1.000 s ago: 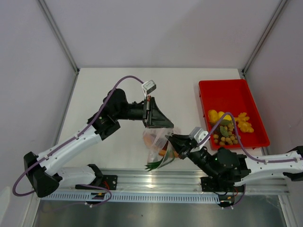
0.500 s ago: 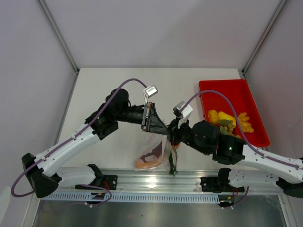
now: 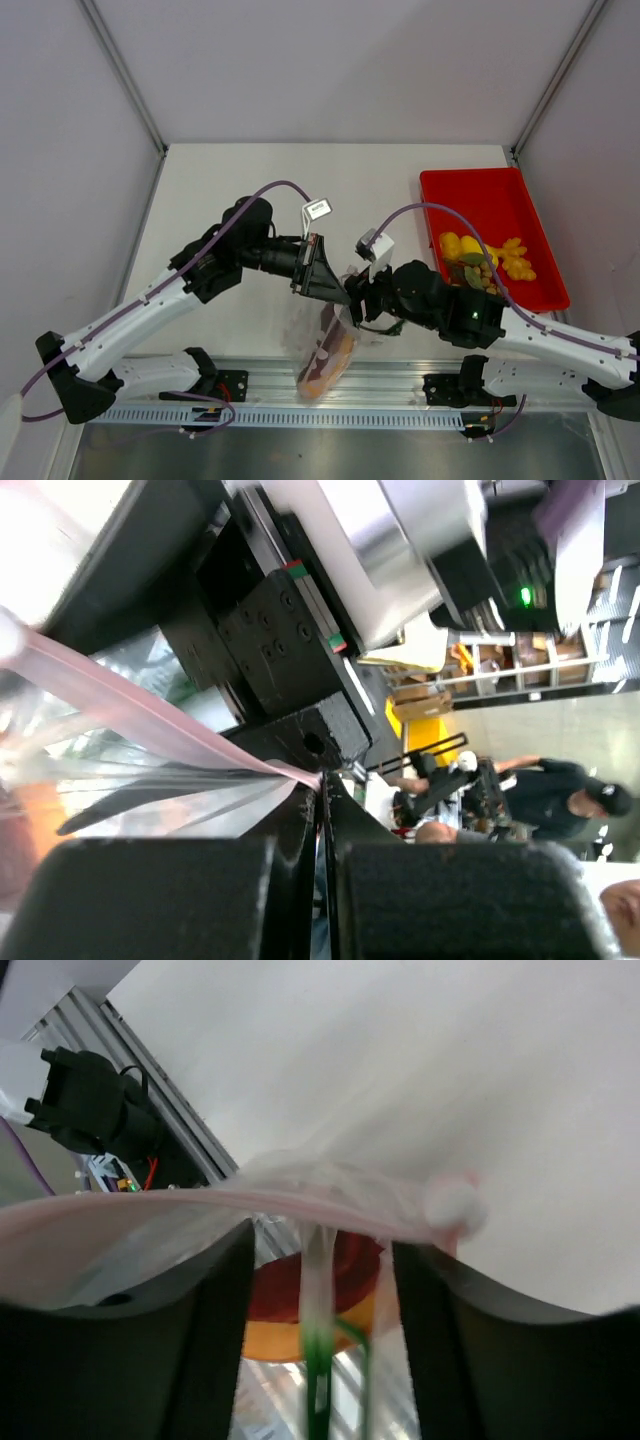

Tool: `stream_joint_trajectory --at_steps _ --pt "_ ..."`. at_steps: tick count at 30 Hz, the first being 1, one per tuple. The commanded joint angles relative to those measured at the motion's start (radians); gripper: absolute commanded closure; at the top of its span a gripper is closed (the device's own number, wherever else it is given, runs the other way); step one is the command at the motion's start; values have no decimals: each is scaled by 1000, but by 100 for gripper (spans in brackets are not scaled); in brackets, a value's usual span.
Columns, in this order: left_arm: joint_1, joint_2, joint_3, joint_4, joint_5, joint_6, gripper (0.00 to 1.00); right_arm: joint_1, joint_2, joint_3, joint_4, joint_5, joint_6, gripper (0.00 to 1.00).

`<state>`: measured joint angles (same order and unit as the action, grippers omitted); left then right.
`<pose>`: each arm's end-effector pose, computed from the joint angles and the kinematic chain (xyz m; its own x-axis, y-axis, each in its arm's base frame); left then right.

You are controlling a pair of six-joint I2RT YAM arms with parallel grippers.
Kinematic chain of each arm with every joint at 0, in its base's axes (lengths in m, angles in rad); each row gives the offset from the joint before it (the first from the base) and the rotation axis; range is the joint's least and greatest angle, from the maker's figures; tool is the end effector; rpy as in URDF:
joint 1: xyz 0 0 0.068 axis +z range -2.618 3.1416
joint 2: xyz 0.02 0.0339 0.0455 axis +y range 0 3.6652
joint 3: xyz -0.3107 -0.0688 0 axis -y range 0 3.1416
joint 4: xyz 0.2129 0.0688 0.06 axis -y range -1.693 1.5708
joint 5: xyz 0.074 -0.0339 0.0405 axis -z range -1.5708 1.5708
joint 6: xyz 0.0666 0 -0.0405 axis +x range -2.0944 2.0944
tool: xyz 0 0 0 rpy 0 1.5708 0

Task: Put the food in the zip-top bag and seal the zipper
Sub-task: Place the fake vegetable in the zipper food storage bag, then pick up the fake fruit from the bin.

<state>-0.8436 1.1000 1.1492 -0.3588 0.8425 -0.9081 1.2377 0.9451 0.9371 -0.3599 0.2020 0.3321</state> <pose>0.0968 -0.1835 0.4247 -0.8891 0.2098 -0.4067 0.4370 0.1250 -0.8908 0.0719 0.1670 0.3736 -0.3931 -0.1592 -0.9056 -0.7790 0.5809 0.2360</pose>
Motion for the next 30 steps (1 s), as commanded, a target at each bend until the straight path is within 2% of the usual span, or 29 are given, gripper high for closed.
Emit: stream_joint_trajectory --at_steps 1,2,8,15,19,21,24,26,30 --pt "0 -29 55 28 -71 63 99 5 -23 22 -69 -27 7 35" --pt "0 -31 50 24 -77 66 99 3 -35 31 -86 -10 19 31" --pt "0 -29 24 4 -108 92 100 2 -121 94 -139 -16 54 26" --pt "0 -20 38 -41 -140 144 100 3 -175 164 -223 10 73 26" --pt "0 -11 53 -48 -140 158 100 2 -166 167 -232 -29 64 32" --pt "0 -6 58 -52 -134 166 99 2 -146 172 -249 -44 61 39" --pt "0 -5 67 -58 -134 173 99 2 -150 175 -287 60 103 41" --pt "0 -6 72 -74 -149 179 99 -1 -170 181 -321 212 136 39" --pt "0 -11 64 -94 -183 179 99 -69 -180 227 -479 440 203 27"
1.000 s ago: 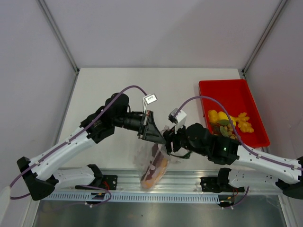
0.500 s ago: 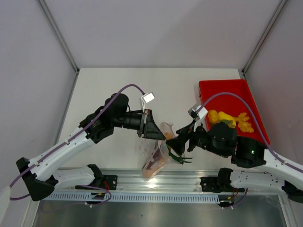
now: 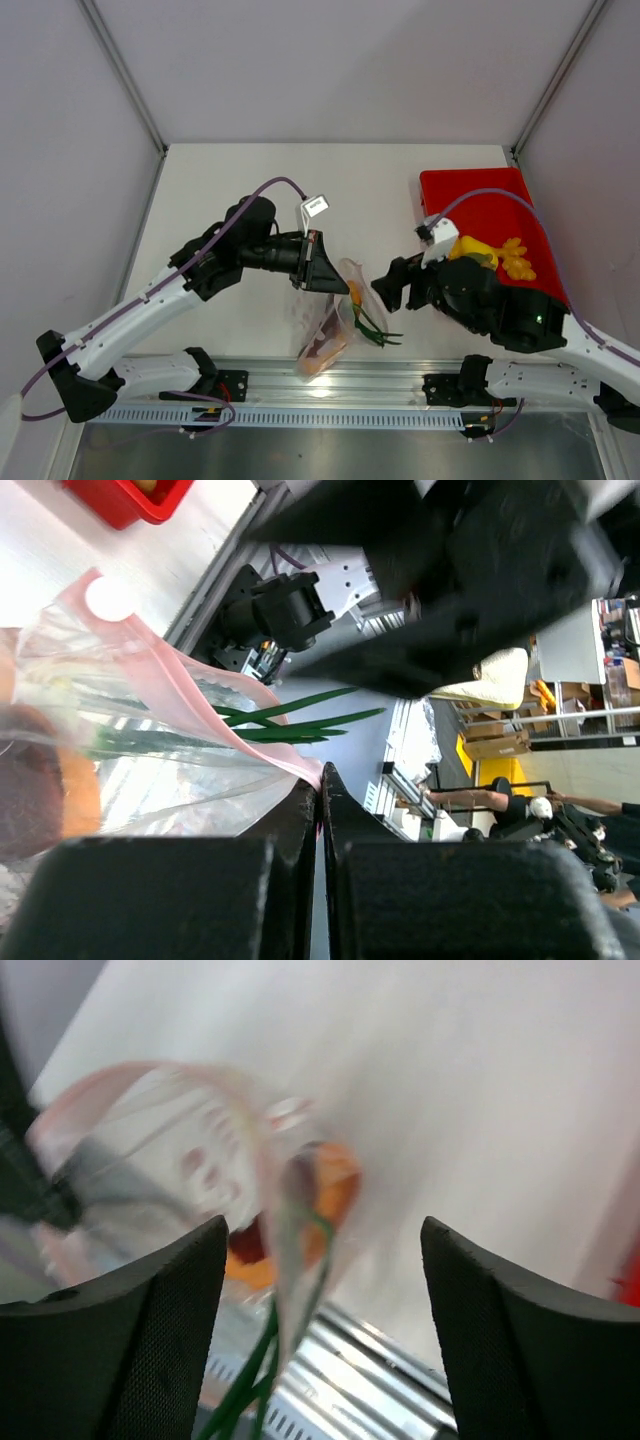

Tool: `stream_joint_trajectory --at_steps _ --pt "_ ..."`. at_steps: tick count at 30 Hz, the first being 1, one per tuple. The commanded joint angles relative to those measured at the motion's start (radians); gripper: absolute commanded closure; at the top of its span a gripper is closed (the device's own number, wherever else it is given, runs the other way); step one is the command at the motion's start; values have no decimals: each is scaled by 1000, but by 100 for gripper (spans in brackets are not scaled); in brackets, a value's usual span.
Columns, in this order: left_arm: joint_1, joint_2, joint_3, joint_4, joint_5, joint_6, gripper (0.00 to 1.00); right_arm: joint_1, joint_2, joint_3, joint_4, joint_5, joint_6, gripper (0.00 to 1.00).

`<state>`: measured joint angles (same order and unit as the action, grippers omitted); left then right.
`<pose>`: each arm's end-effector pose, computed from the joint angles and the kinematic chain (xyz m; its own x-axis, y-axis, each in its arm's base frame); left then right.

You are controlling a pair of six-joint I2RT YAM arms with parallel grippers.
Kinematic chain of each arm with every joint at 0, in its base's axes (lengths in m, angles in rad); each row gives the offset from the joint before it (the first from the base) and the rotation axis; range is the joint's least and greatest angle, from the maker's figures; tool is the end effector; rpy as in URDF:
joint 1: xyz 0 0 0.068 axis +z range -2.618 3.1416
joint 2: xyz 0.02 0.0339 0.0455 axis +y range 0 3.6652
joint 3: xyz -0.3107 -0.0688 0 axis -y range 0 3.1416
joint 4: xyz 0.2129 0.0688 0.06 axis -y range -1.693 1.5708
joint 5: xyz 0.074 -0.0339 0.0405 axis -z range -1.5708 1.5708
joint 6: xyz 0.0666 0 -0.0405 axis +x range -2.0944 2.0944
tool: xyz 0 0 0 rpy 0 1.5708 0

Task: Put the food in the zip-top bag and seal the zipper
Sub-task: Pick up the fake fruit from the bin.

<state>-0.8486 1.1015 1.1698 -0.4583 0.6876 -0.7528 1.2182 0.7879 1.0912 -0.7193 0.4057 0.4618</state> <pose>0.1030 -0.1809 0.4173 -0.8451 0.1601 -0.5100 0.5345 0.2464 -0.8084 0.0626 0.0939 0.4000 -0.4536 -0.0472 -0.8900 -0.5982 0.7563 0.2648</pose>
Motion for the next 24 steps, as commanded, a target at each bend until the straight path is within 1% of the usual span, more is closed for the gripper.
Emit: stream_joint_trajectory --at_steps 1,2,5,6,8,9,10,12,13,16,18,19,24 --pt "5 -14 44 6 -33 24 99 -78 -19 78 -144 272 90 20" --pt "5 -15 34 9 -39 23 99 -154 -13 79 -164 297 104 16" --pt "6 -12 31 18 -39 24 99 -323 23 72 -201 240 81 14" --pt "5 -12 28 18 -39 27 99 -464 37 64 -200 129 52 14" --pt "6 -12 27 21 -31 32 99 -609 57 20 -181 -6 28 14" --pt "6 -12 28 23 -28 33 99 -734 71 -2 -149 -130 11 14" --pt "6 -11 30 23 -23 36 100 -790 80 -25 -135 -177 5 14" --pt "8 -11 30 23 -14 44 99 -877 118 -82 -114 -217 12 14" --pt "8 -11 31 21 -11 49 99 -948 132 -94 -111 -237 24 15" --pt "11 -11 21 23 1 56 100 -1026 168 -131 -106 -266 92 15" --pt "14 -12 11 29 9 64 99 -1036 166 -154 -80 -284 145 15" --pt "16 -14 4 33 12 69 99 -1036 159 -162 -65 -291 214 14" --pt "25 -15 -42 84 38 56 99 -1037 165 -194 -71 -228 457 14"
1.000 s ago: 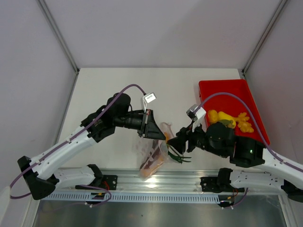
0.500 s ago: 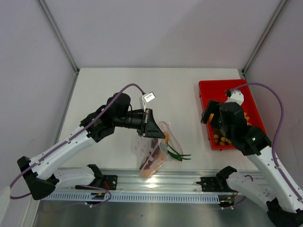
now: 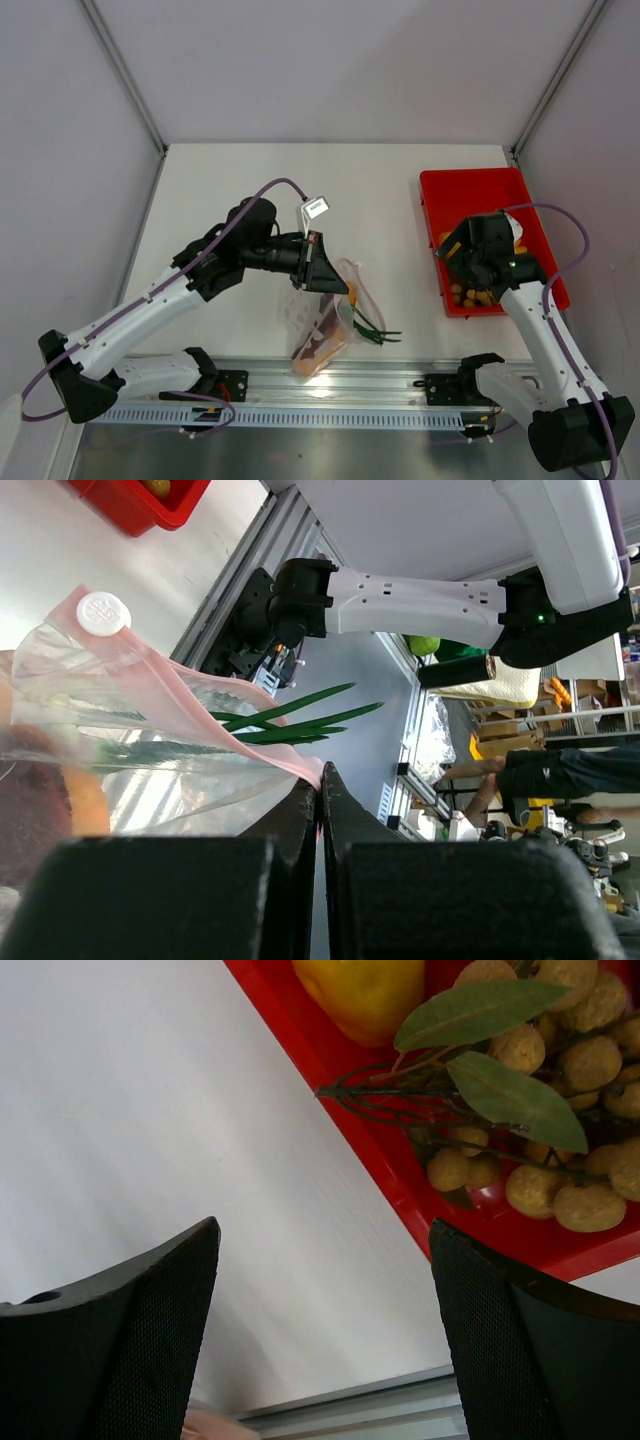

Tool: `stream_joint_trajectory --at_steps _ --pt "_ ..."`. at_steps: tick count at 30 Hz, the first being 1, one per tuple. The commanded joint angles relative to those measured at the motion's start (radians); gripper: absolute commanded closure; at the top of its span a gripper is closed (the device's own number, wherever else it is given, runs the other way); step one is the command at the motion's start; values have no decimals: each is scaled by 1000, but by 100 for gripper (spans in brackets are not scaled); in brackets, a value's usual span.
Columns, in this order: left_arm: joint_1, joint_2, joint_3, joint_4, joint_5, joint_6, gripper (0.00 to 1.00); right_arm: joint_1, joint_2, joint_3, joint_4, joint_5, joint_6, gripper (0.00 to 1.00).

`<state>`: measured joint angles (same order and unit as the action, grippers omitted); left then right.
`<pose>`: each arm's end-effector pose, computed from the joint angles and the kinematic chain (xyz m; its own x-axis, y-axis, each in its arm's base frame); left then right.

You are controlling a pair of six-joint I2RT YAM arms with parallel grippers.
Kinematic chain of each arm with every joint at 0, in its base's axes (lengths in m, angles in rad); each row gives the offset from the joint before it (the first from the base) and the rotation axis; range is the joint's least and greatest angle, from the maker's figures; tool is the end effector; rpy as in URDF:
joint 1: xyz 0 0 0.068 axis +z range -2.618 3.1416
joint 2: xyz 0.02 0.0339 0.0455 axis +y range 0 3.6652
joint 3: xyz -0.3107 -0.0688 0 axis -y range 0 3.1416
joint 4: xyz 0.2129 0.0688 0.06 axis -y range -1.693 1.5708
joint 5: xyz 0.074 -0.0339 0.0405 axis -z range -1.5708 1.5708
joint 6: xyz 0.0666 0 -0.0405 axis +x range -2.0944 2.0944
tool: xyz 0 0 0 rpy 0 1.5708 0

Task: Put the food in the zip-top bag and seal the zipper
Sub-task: Pick up the fake fruit from the bin.

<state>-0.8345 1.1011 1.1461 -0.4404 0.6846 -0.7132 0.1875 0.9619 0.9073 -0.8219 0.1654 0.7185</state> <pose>0.1066 -0.1804 0.4117 -0.8276 0.1584 -0.5386 0.5612 0.2531 -0.7880 0.1470 0.0167 0.3093 -0.6213 0.5430 -0.5650 0.4365 0.8386 0.3259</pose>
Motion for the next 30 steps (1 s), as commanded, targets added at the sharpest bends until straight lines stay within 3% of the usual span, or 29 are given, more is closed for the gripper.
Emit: stream_joint_trajectory --at_steps 1,9,25,30 --pt "12 -17 -25 77 47 14 100 -6 -5 -11 26 32 235 14" --pt "14 -10 -42 123 96 4 99 -25 84 16 -62 258 519 16" --pt "29 -9 -51 172 150 -6 99 -86 377 54 9 235 628 18" --pt "32 -12 -59 190 159 -15 99 -94 487 64 39 209 636 25"
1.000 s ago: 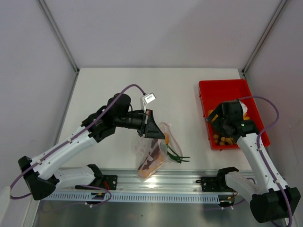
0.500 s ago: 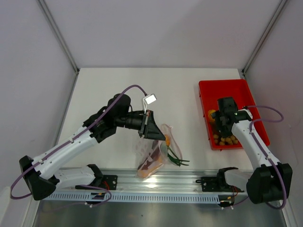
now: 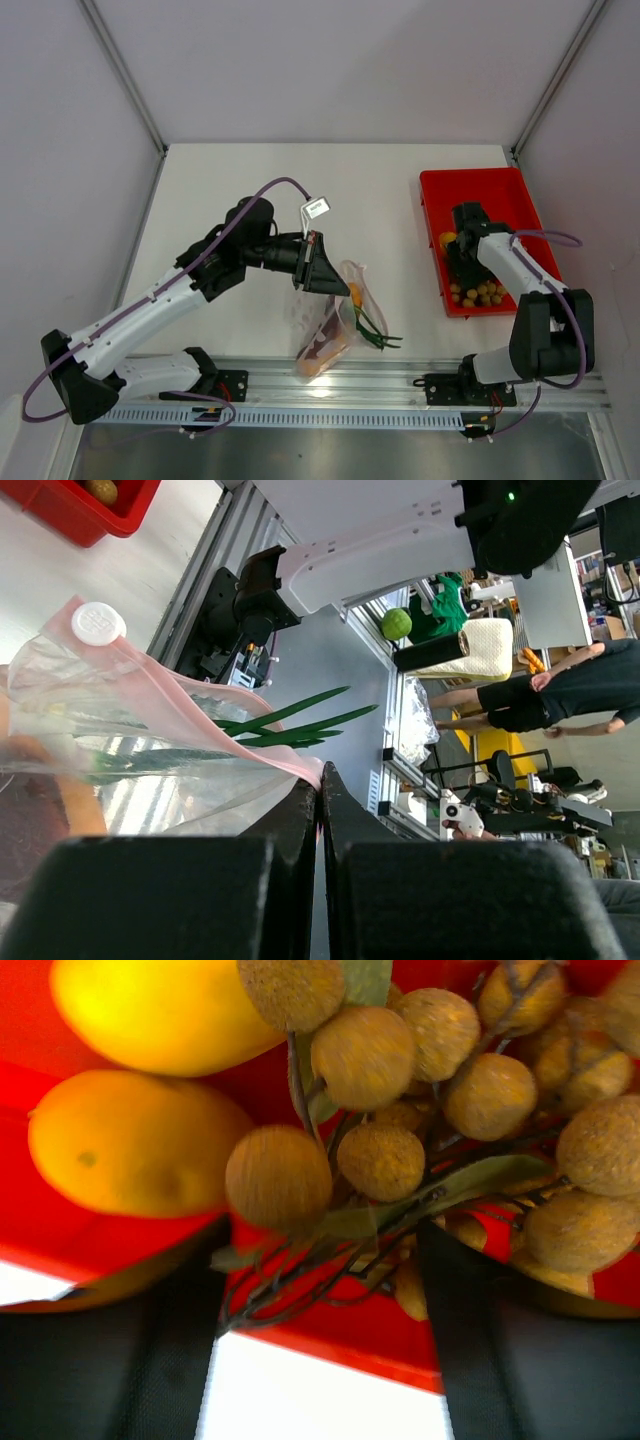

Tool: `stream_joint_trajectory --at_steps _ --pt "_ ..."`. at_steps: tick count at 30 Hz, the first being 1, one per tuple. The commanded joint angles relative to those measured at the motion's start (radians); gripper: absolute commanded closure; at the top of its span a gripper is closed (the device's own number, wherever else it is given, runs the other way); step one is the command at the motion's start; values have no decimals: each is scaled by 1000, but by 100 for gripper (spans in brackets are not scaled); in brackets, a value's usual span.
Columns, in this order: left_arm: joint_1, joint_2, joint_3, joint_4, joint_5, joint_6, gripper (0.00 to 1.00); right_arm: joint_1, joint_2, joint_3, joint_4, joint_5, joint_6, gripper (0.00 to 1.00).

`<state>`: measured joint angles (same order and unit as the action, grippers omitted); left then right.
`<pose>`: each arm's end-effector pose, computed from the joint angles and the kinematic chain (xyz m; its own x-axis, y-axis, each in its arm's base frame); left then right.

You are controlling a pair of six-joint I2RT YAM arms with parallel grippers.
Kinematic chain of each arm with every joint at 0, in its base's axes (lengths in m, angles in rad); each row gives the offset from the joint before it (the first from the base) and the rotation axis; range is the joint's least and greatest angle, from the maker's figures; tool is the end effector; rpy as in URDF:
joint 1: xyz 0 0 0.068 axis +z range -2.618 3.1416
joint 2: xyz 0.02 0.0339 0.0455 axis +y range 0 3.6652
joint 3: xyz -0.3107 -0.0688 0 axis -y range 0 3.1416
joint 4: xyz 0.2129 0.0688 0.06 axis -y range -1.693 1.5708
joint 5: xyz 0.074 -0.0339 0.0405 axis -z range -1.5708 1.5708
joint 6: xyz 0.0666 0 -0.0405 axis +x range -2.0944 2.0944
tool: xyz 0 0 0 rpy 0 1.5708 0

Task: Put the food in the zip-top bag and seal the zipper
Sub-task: Pick up the fake fruit from the bin.

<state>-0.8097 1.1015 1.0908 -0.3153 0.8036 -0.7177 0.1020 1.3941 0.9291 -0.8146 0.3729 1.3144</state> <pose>0.1080 -0.1829 0.4098 -0.8063 0.1846 -0.5620 0.5877 0.1412 -0.7967 0.2230 -0.0016 0.2472 -0.2327 0.8817 -0.4104 0.9241 0.3320 0.1892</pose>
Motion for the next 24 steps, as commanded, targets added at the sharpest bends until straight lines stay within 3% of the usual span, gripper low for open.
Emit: stream_joint_trajectory --at_steps 1,3,7,12,17,24 --pt "7 -14 -9 68 40 -12 100 -8 68 42 37 -5 43 33" --pt "9 -15 -12 70 43 -14 99 -13 101 37 61 -17 43 39" --pt "9 -26 -20 61 42 -11 99 -18 126 39 83 -51 14 77" --pt "15 -34 -28 56 36 -11 99 -18 57 42 98 -61 -52 98" --pt "20 -28 -26 48 29 -8 99 -18 -104 56 85 -63 -164 100" --pt "41 -6 -6 16 19 12 99 -4 -406 56 146 -188 -548 100"
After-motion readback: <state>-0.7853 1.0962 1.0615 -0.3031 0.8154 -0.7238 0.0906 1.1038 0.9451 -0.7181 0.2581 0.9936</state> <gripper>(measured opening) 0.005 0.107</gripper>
